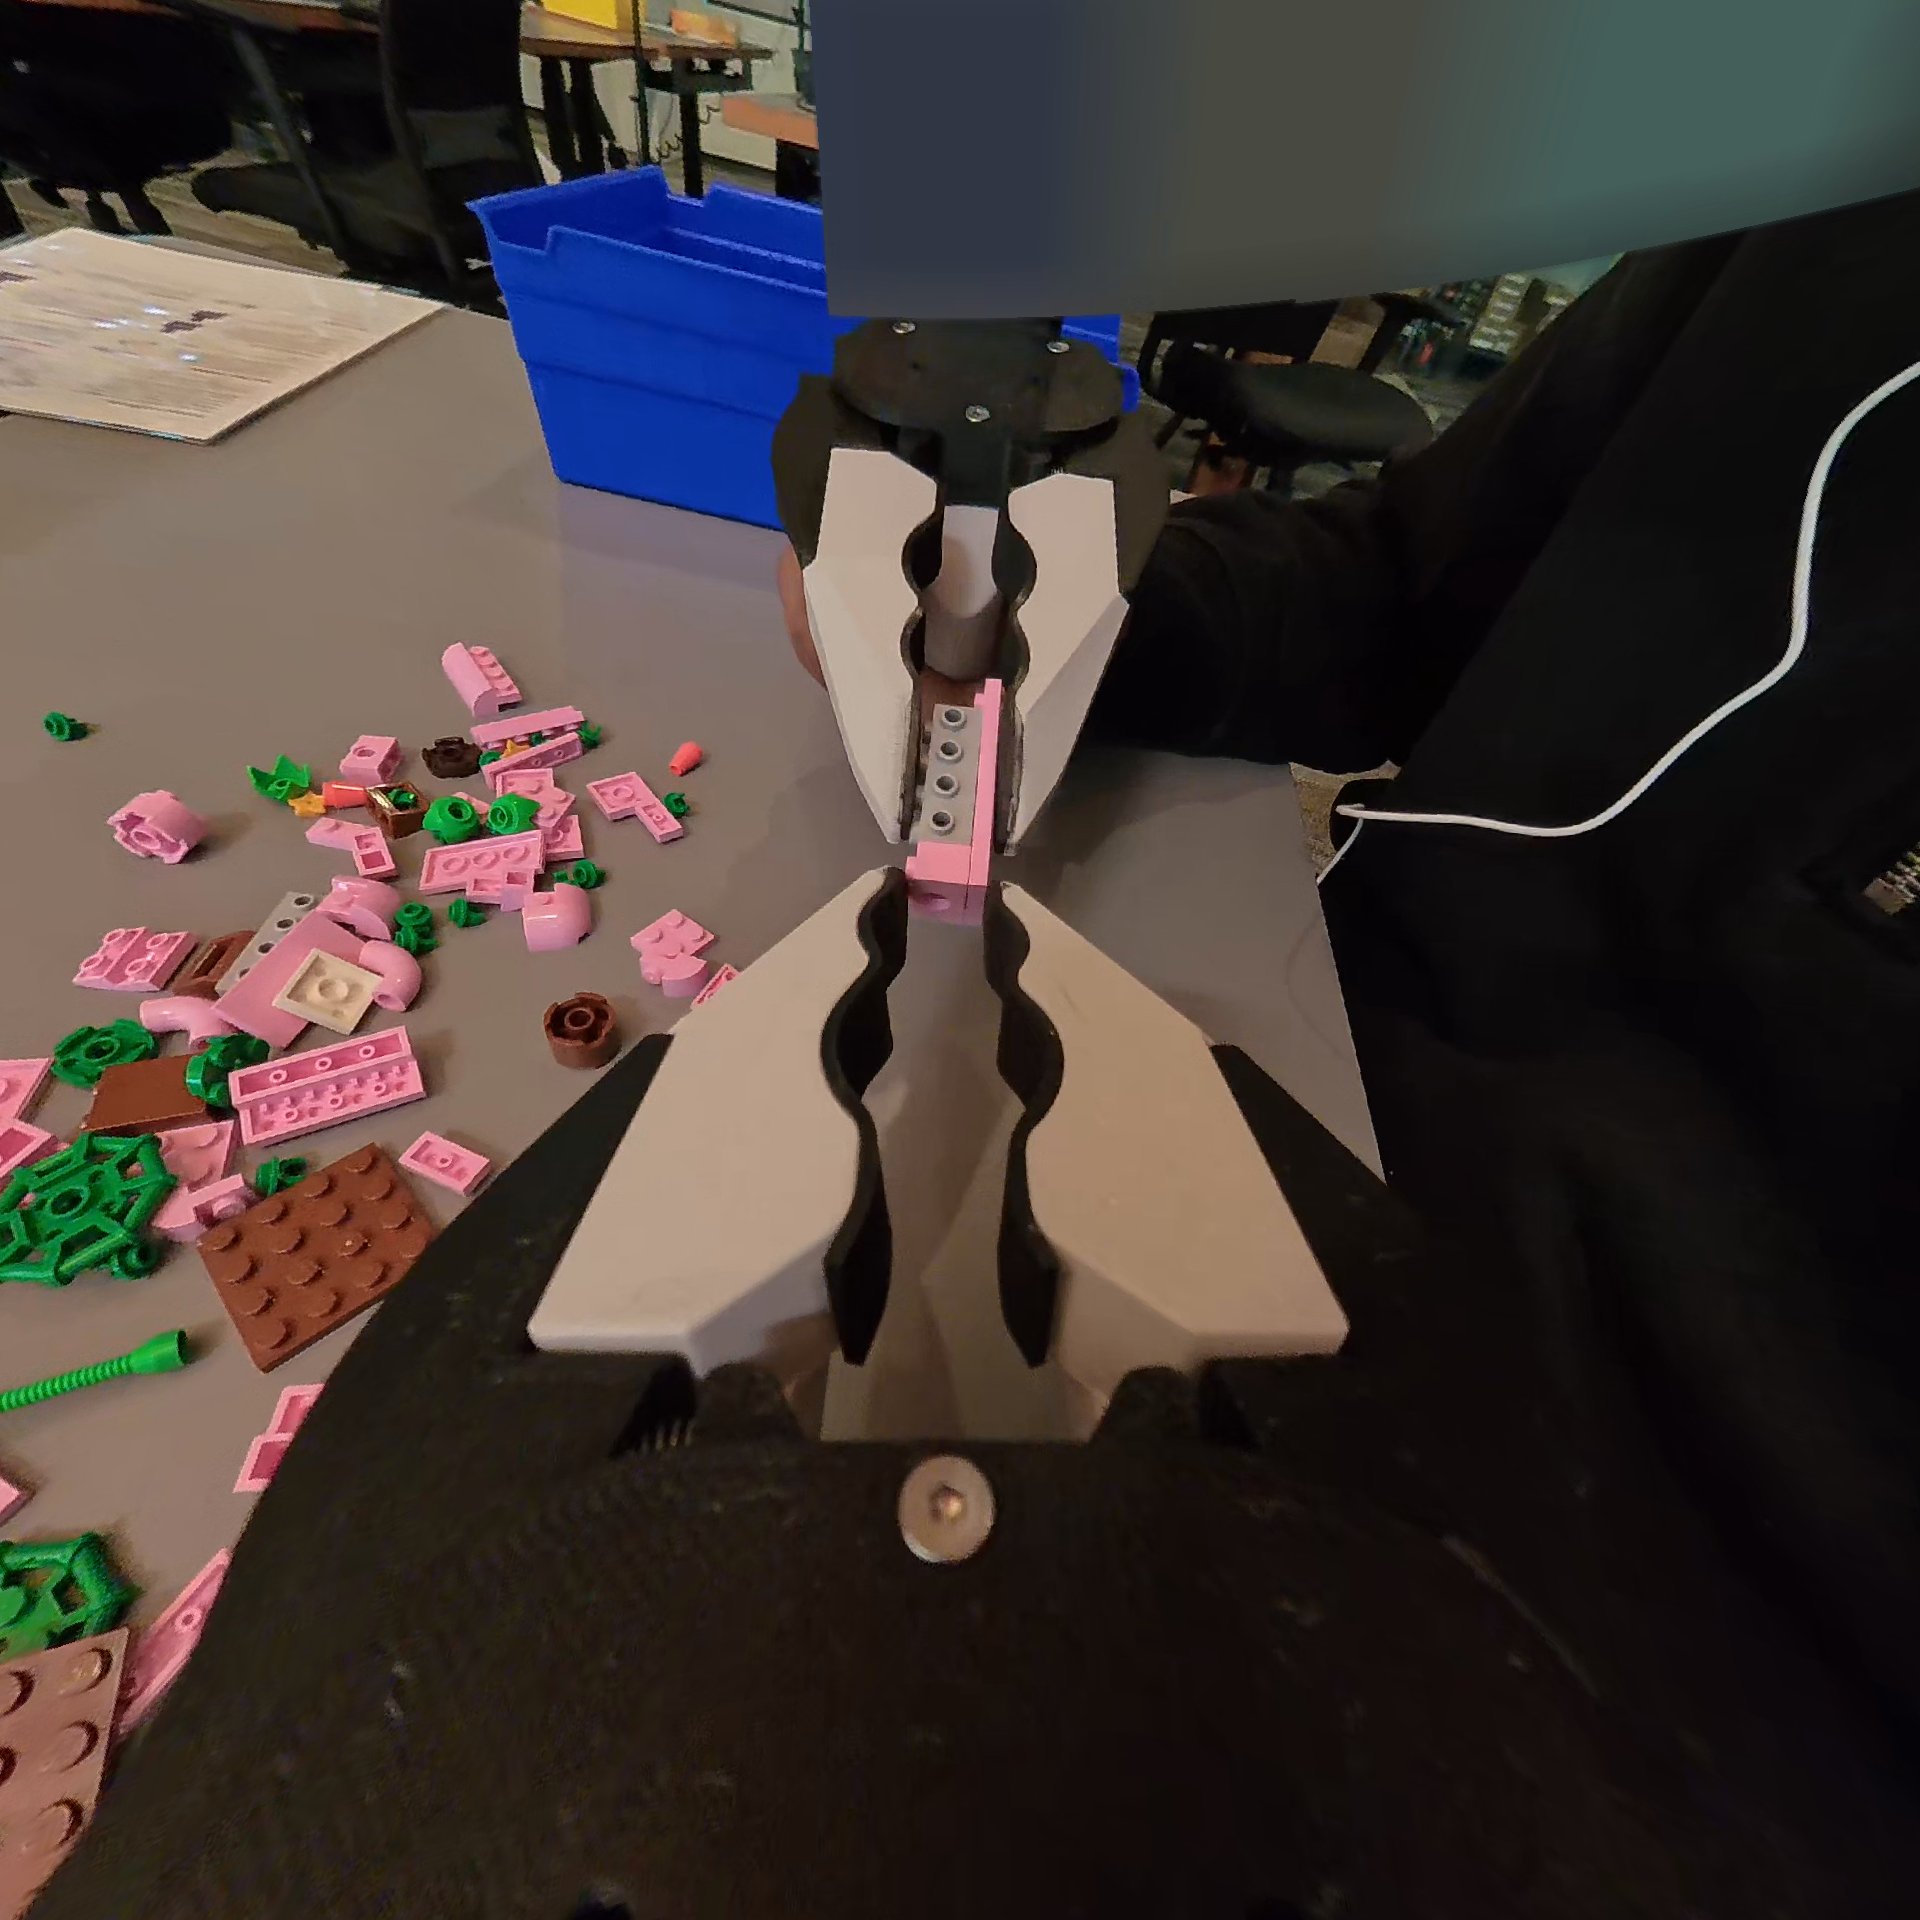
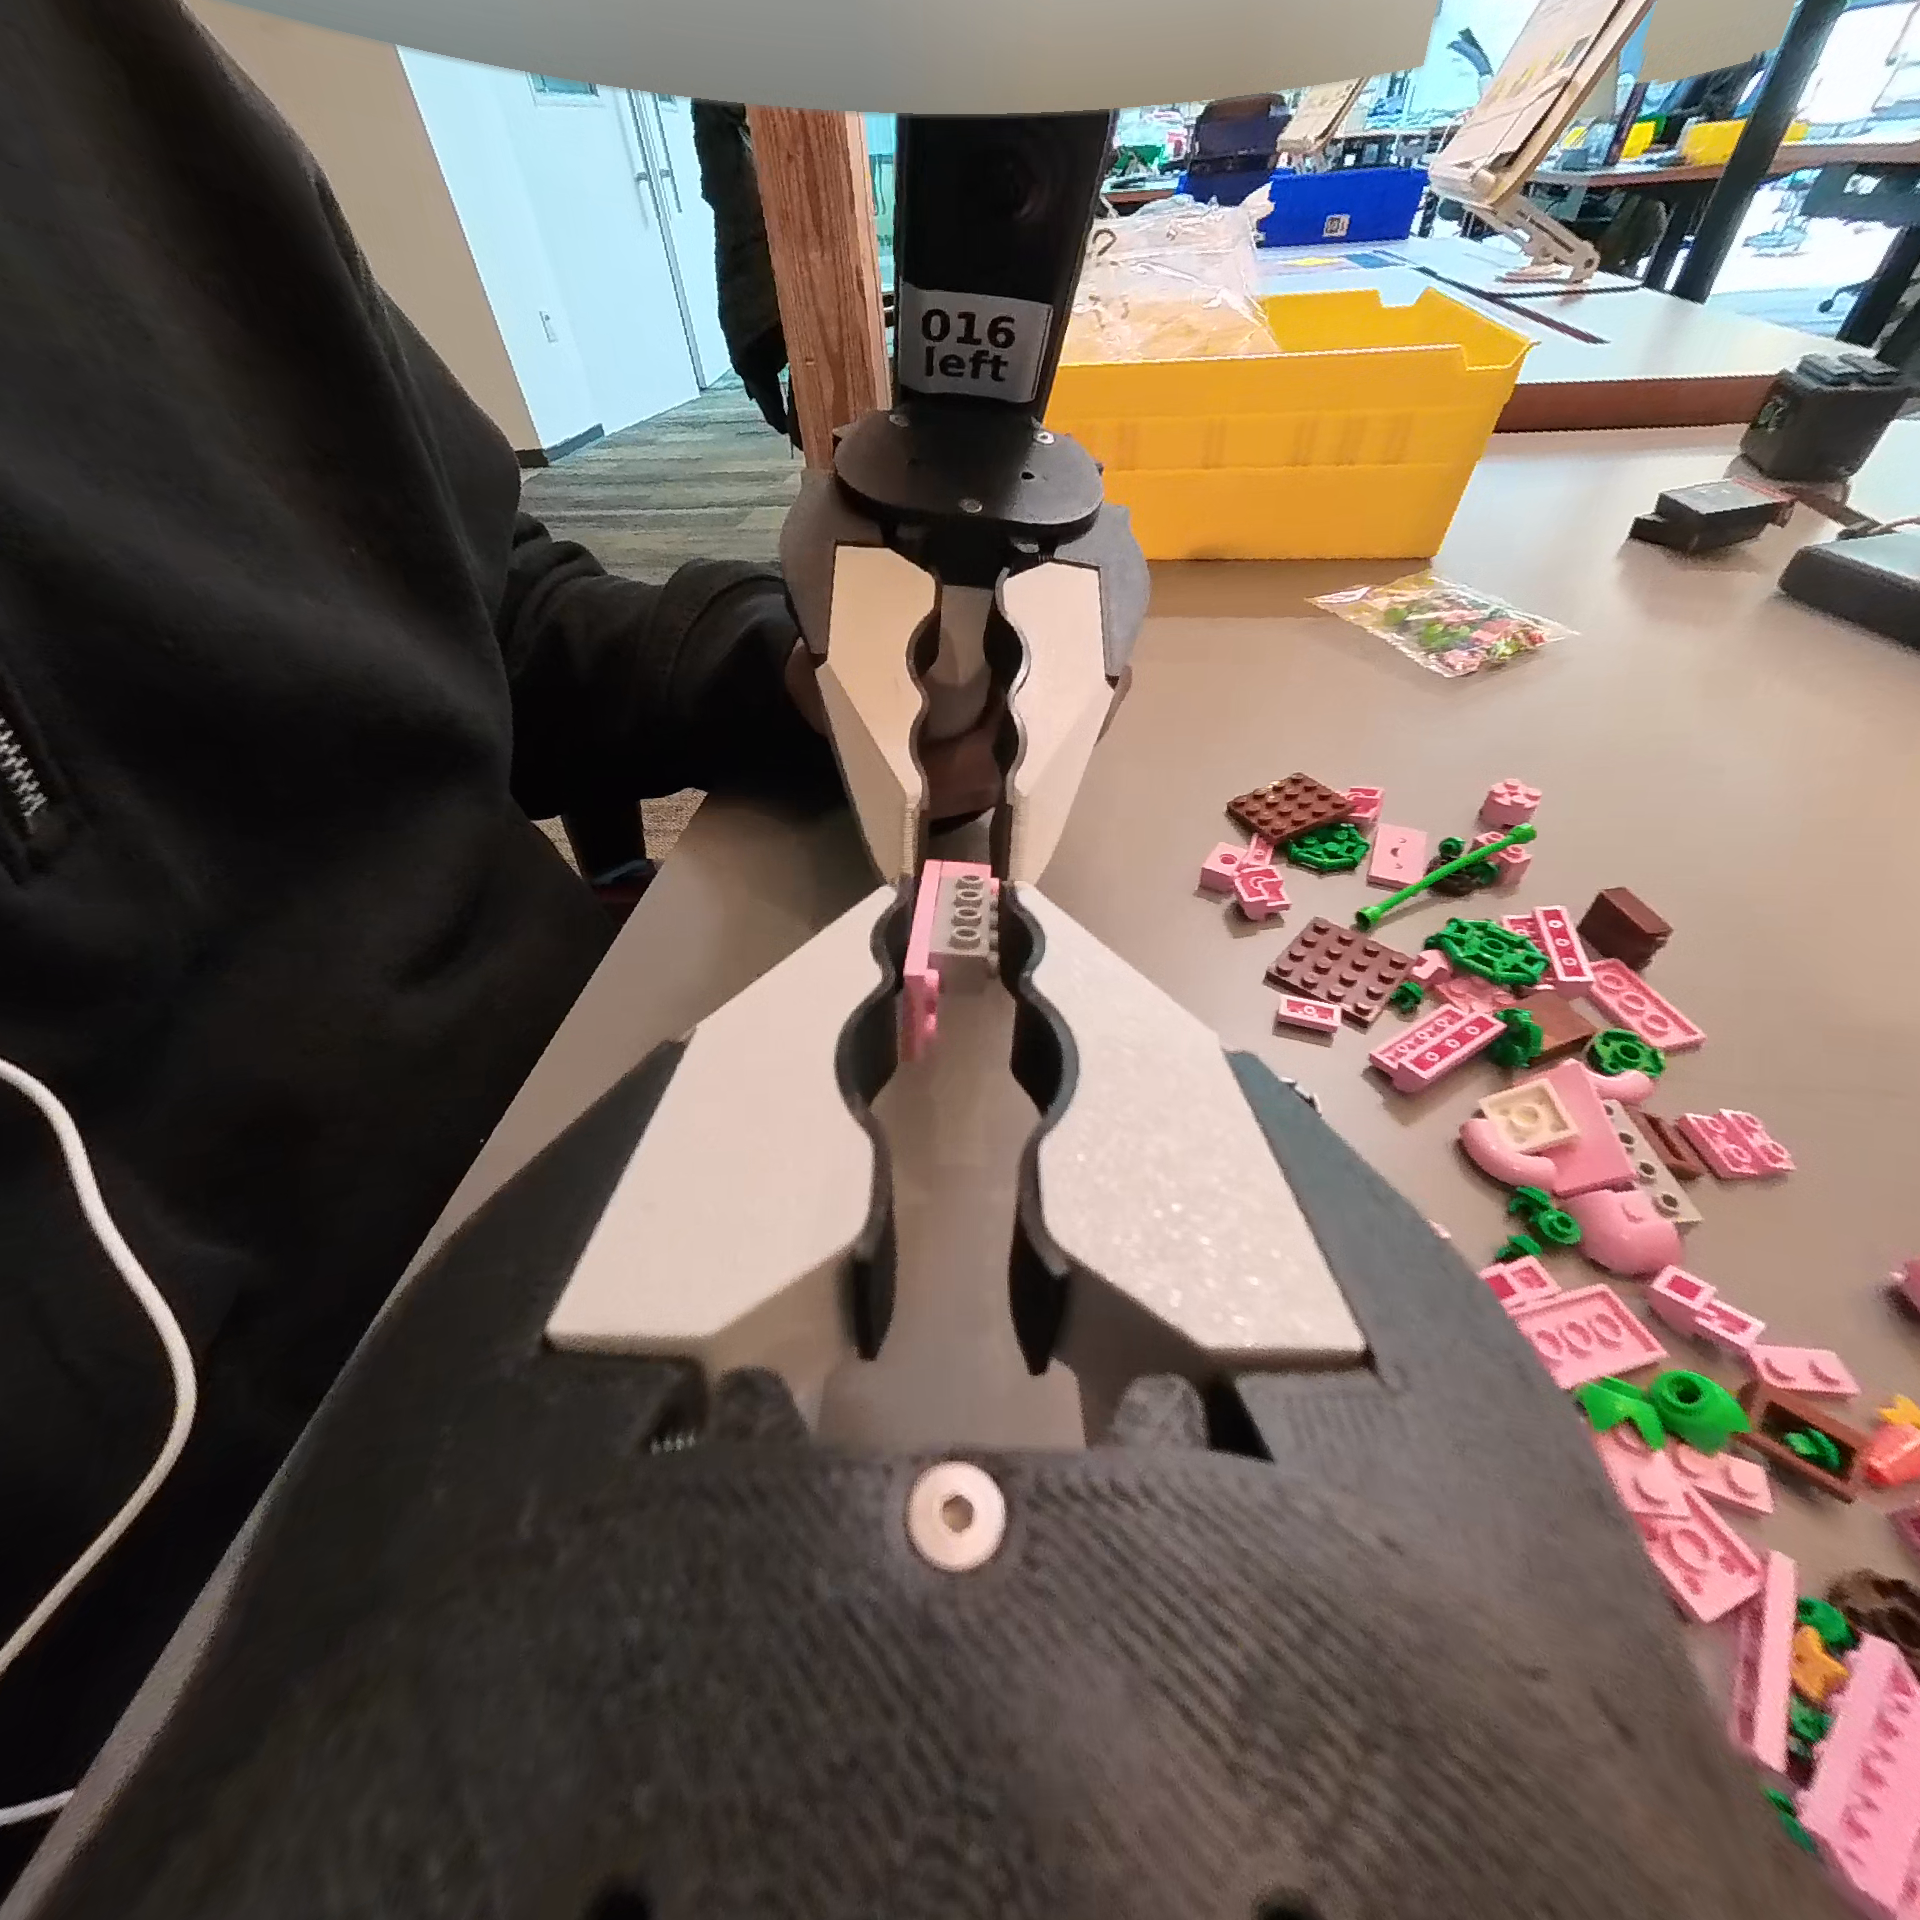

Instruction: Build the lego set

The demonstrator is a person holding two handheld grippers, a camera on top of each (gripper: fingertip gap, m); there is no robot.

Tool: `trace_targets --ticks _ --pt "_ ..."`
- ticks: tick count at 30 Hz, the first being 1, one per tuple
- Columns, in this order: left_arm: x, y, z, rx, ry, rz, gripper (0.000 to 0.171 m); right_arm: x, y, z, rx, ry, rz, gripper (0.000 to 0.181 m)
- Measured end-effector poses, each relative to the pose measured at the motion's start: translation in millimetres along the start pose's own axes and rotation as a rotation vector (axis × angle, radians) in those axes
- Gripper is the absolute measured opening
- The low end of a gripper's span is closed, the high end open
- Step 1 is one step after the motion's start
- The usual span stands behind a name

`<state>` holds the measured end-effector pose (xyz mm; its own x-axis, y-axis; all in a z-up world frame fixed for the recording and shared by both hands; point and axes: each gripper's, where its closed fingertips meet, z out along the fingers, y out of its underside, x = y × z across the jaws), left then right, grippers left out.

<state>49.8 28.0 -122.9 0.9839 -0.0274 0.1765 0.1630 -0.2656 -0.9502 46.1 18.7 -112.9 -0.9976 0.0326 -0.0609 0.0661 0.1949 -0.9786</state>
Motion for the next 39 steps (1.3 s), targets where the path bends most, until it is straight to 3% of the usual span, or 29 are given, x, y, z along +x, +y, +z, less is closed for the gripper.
trace_targets --ticks 19,28,34,39 --pt "3 1 2 -0.012 0.012 0.002 0.012 -4 3 -1 -0.051 0.012 -0.032 0.014" --pt "-1 -3 -1 0.017 -0.025 0.019 0.012 1 -3 -1 0.024 0.018 -0.015 0.014" --pt "-11 -1 -5 0.006 -0.091 0.055 0.012 7 -12 -7 0.095 0.006 0.068 0.038" --pt "-20 5 -5 -0.049 -0.202 0.166 0.011 25 -15 -19 0.151 0.02 0.238 0.041"
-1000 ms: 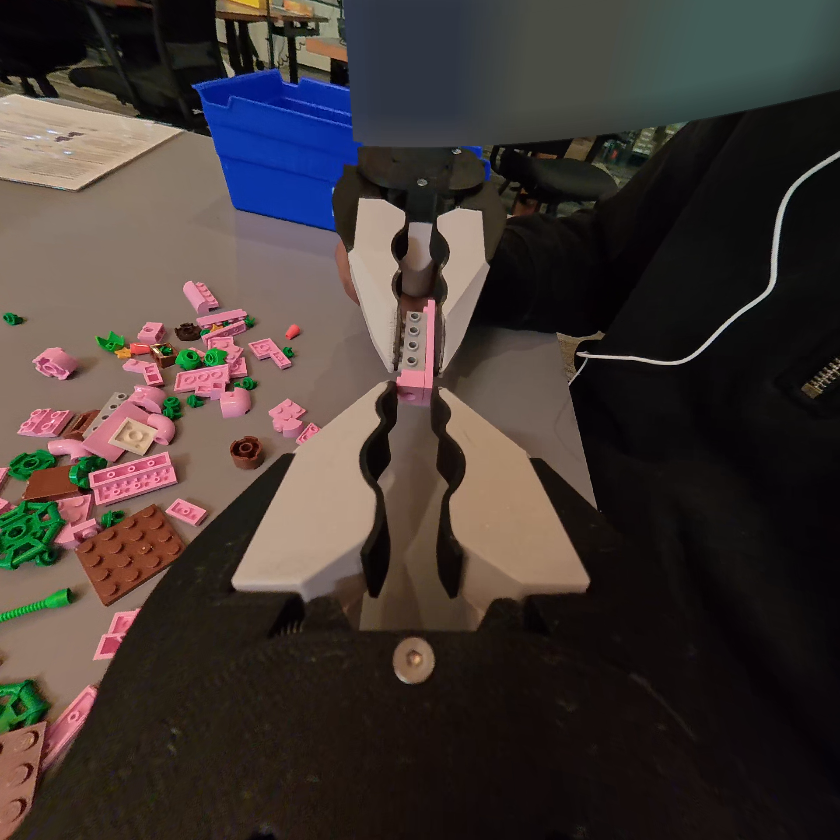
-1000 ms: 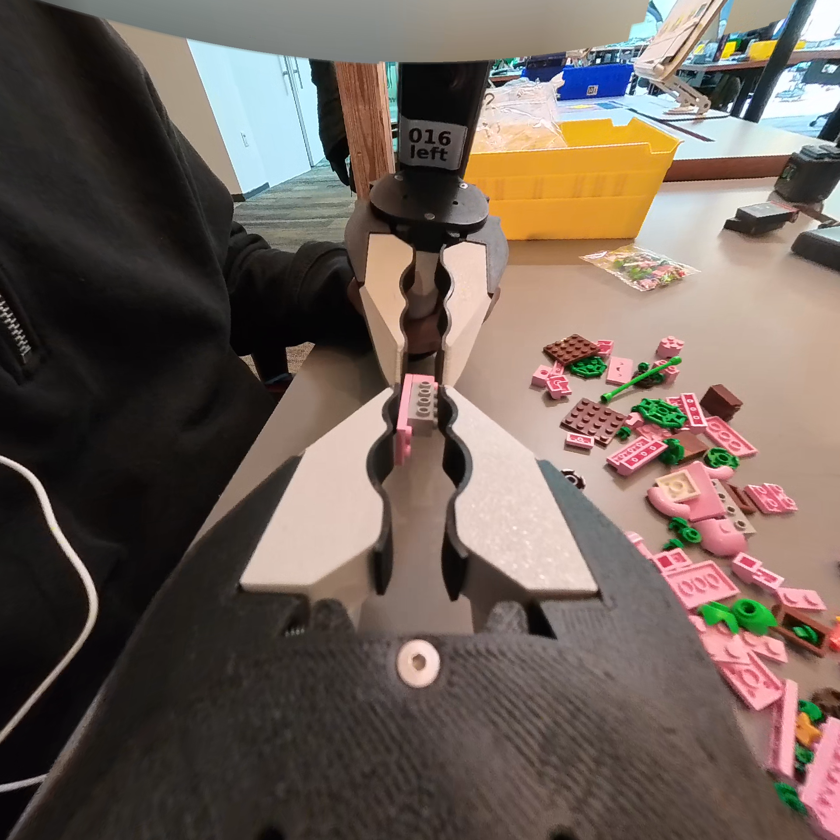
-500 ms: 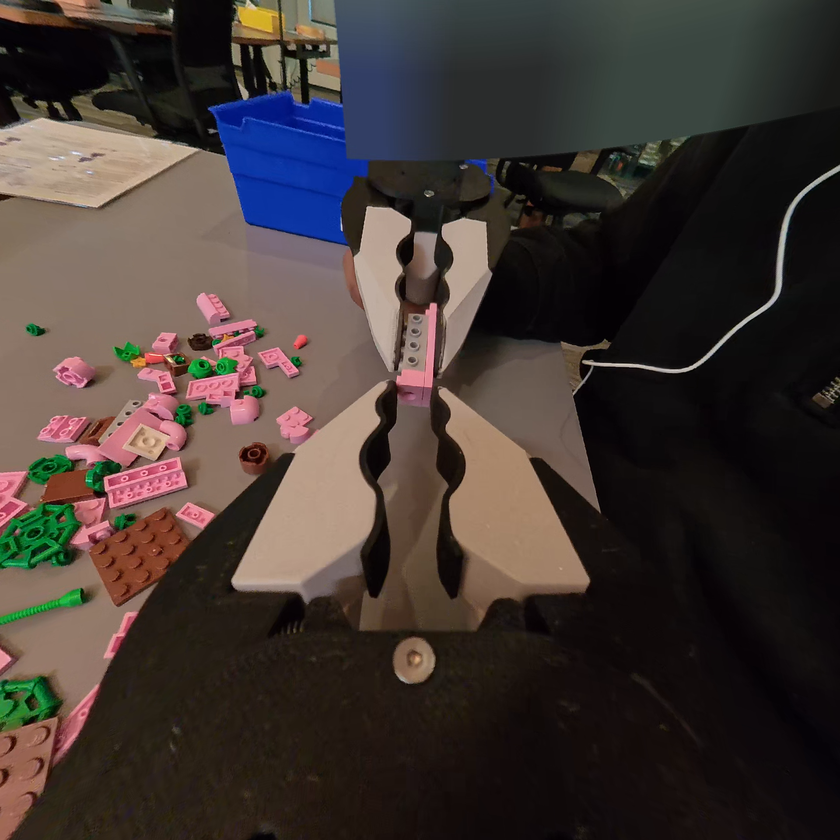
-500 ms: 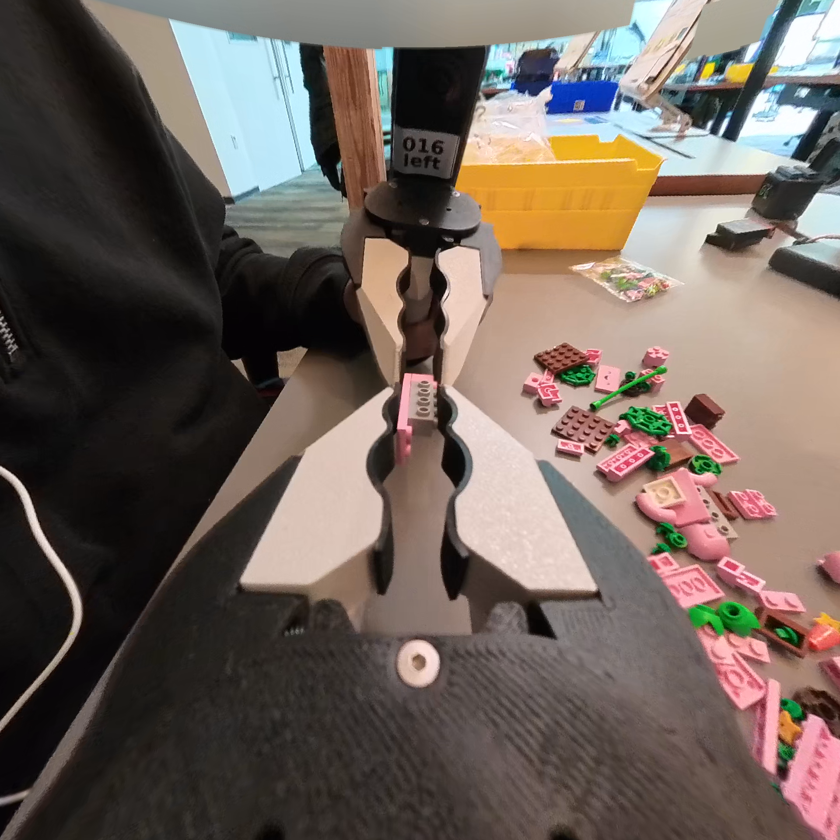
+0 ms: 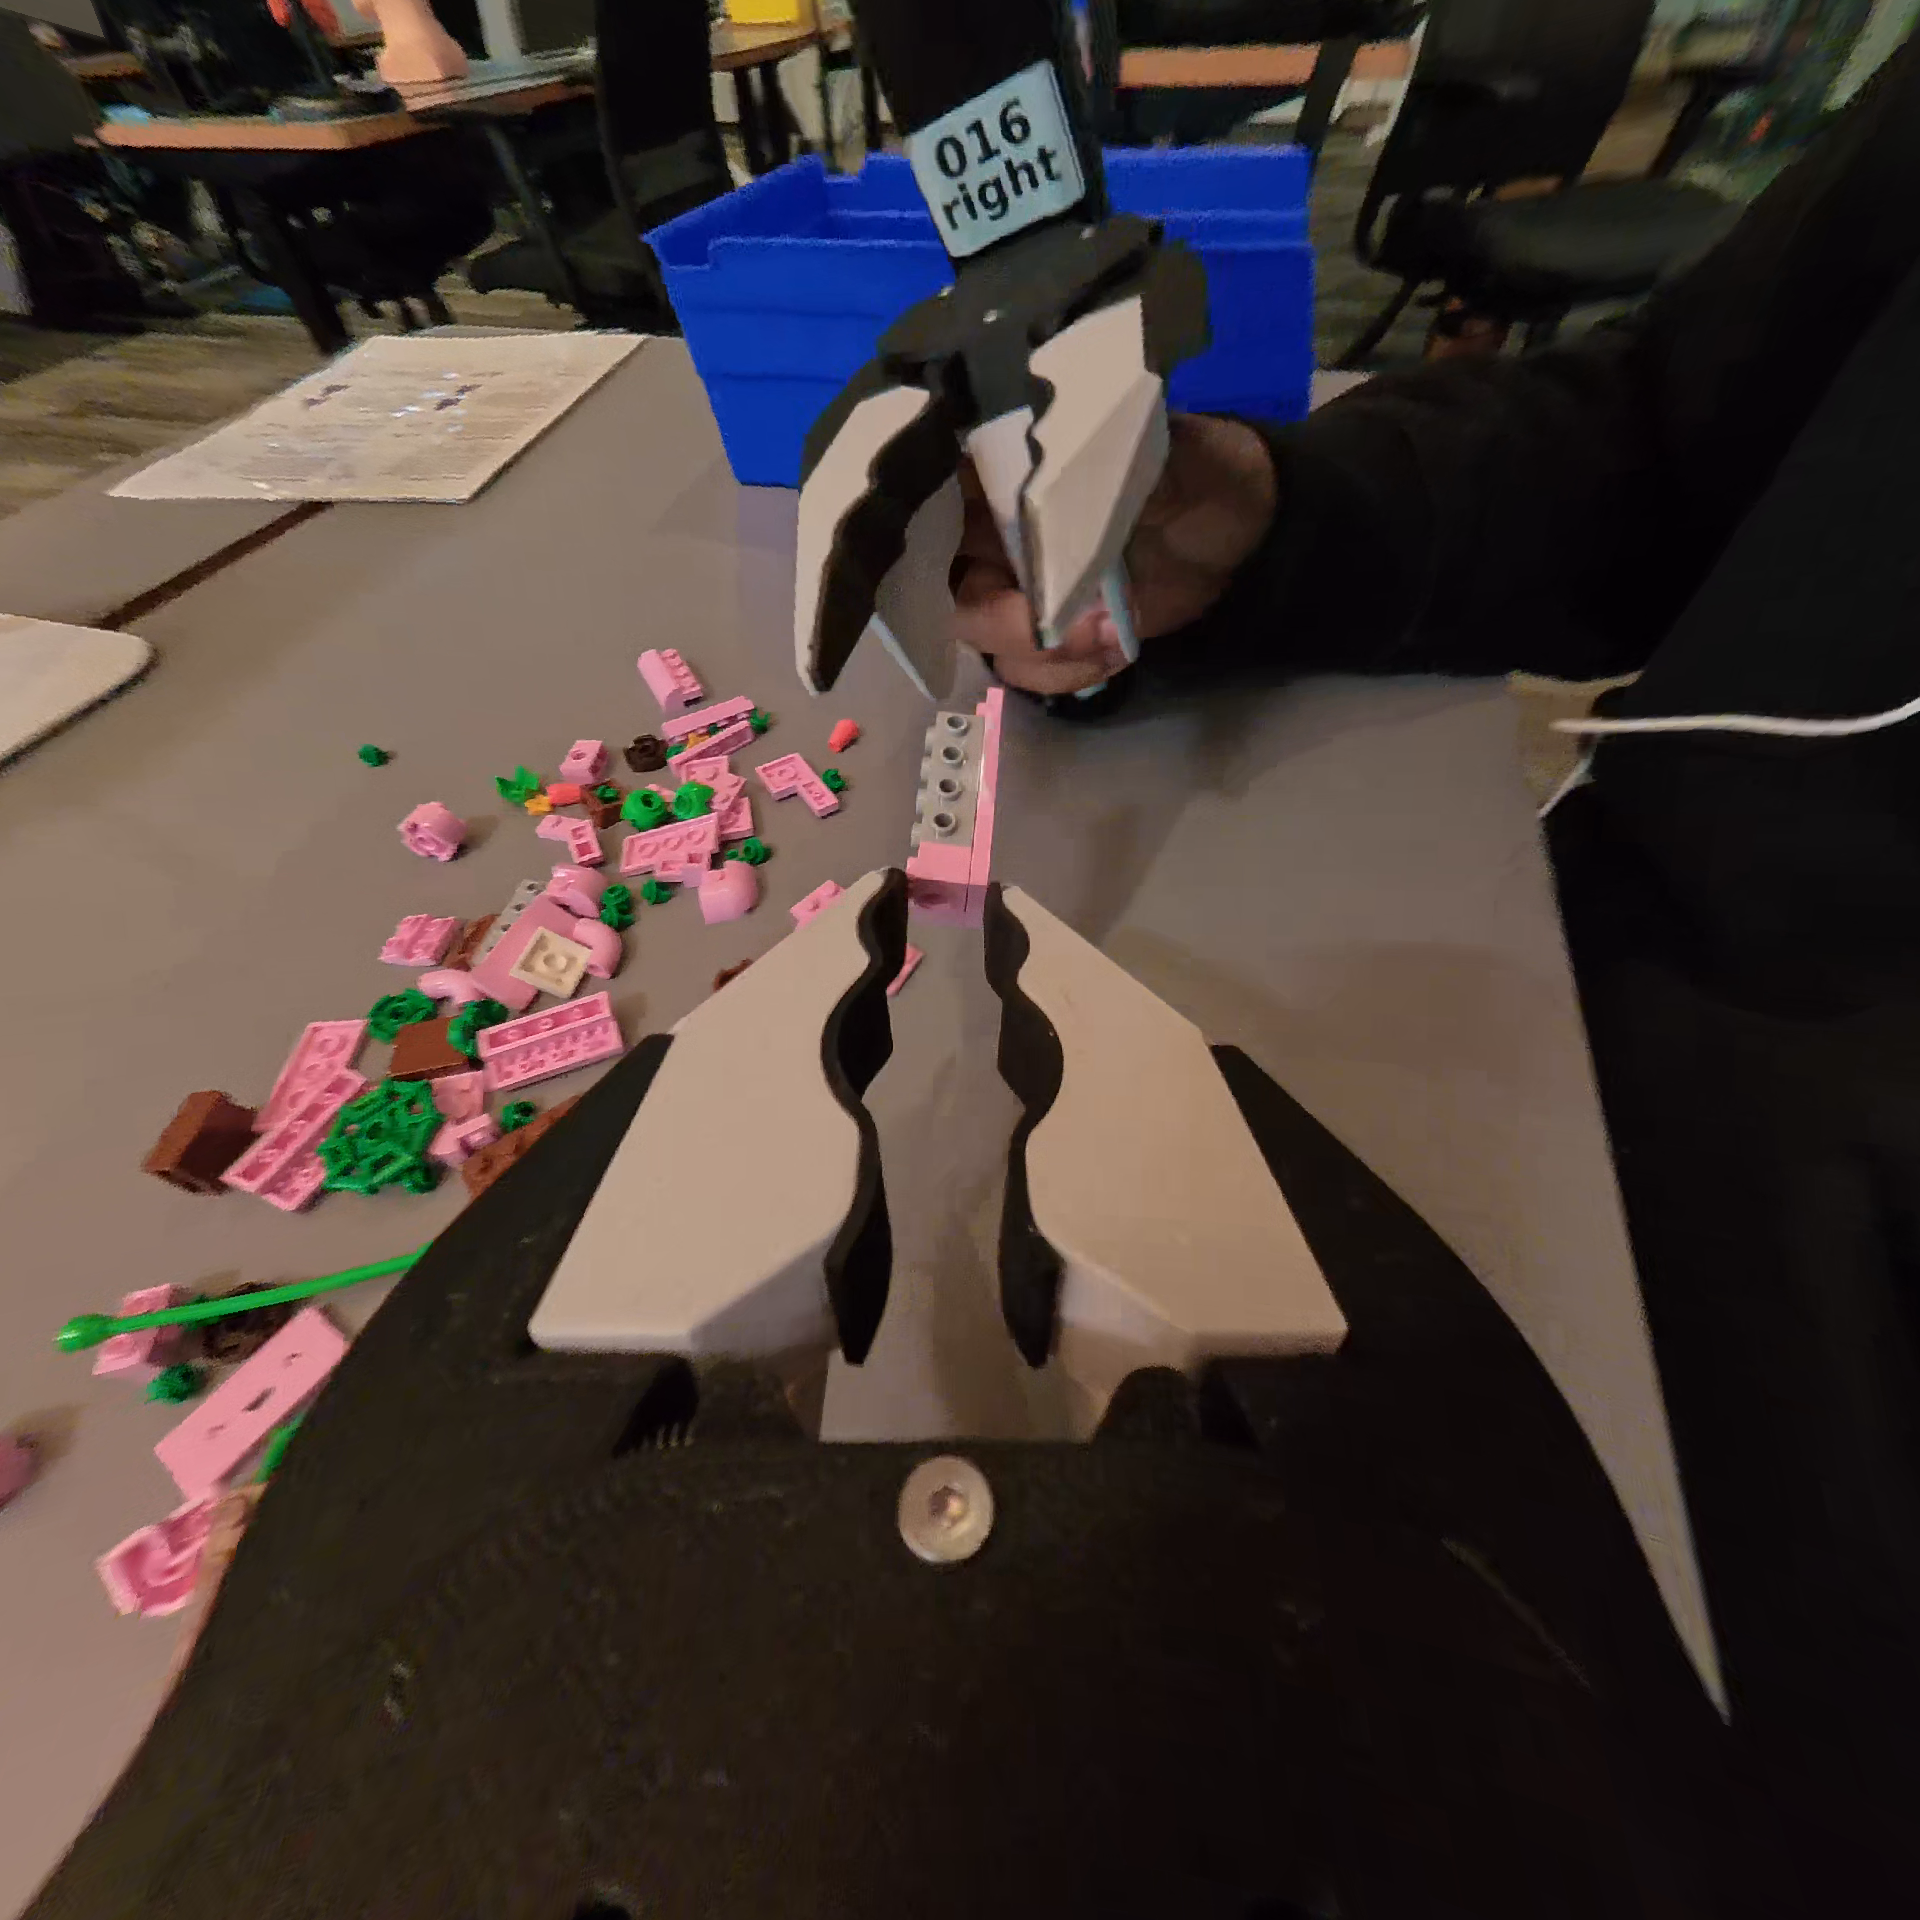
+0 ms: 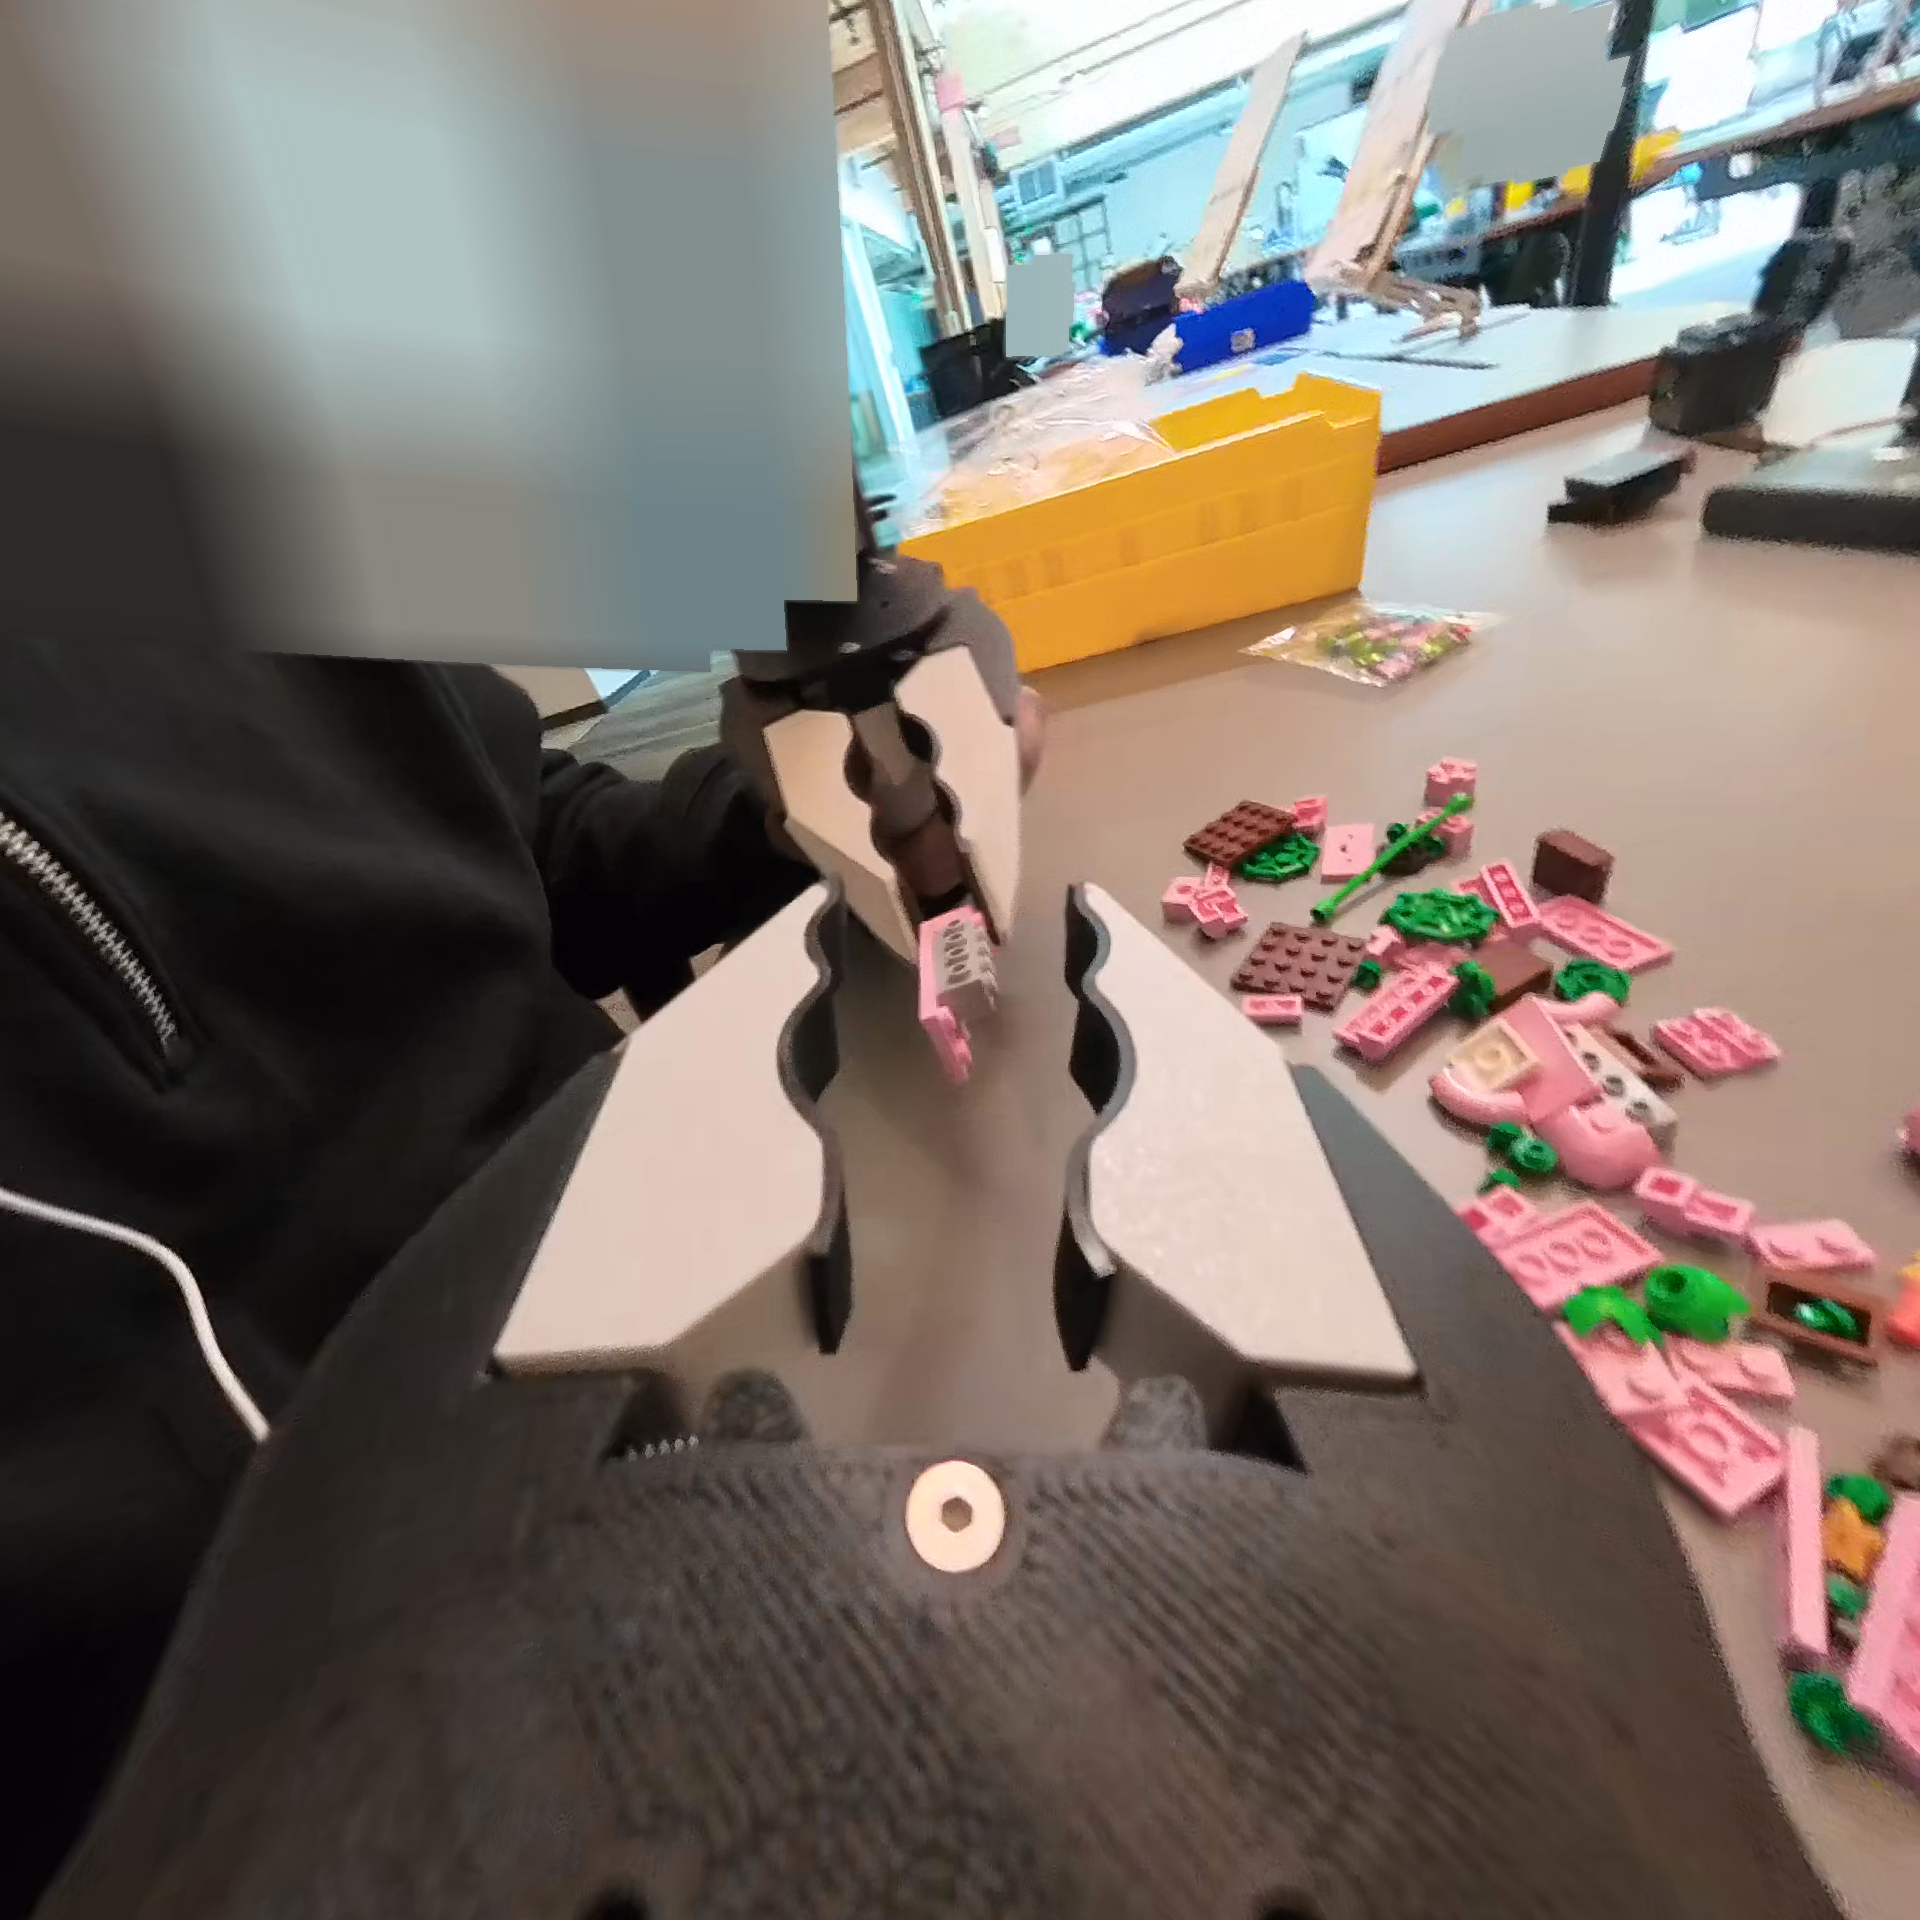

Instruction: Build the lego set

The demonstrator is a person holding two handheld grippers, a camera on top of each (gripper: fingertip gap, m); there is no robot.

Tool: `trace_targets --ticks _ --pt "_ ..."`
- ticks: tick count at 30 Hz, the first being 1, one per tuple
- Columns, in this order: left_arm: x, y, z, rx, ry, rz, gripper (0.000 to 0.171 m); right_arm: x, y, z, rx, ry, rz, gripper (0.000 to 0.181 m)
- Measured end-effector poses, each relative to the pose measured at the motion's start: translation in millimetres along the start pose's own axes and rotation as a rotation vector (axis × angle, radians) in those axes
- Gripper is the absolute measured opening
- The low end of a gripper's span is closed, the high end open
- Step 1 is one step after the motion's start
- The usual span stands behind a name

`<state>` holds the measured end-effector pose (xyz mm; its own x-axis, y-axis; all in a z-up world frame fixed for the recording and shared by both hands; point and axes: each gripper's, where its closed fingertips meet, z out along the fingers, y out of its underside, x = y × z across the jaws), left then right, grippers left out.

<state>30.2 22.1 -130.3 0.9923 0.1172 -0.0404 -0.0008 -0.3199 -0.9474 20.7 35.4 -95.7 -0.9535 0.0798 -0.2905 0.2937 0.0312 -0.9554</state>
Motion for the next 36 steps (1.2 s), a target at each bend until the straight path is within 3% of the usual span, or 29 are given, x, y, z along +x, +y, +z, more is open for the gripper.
trace_targets --ticks 6,16,23,30,36 --pt "-7 6 2 -0.058 -0.125 0.15 0.012 12 8 -3 -0.039 0.008 0.143 0.031" --pt "1 11 9 -0.114 -0.156 0.299 0.012 11 27 3 -0.15 -0.013 0.258 0.026" --pt "7 17 10 -0.137 -0.1 0.293 0.012 0 53 7 -0.317 -0.051 0.27 0.015" --pt "8 25 13 -0.169 -0.077 0.269 0.013 -2 58 7 -0.353 -0.045 0.244 0.012" --pt "1 22 11 -0.156 -0.034 0.11 0.037 4 71 2 -0.45 0.014 0.142 0.012"
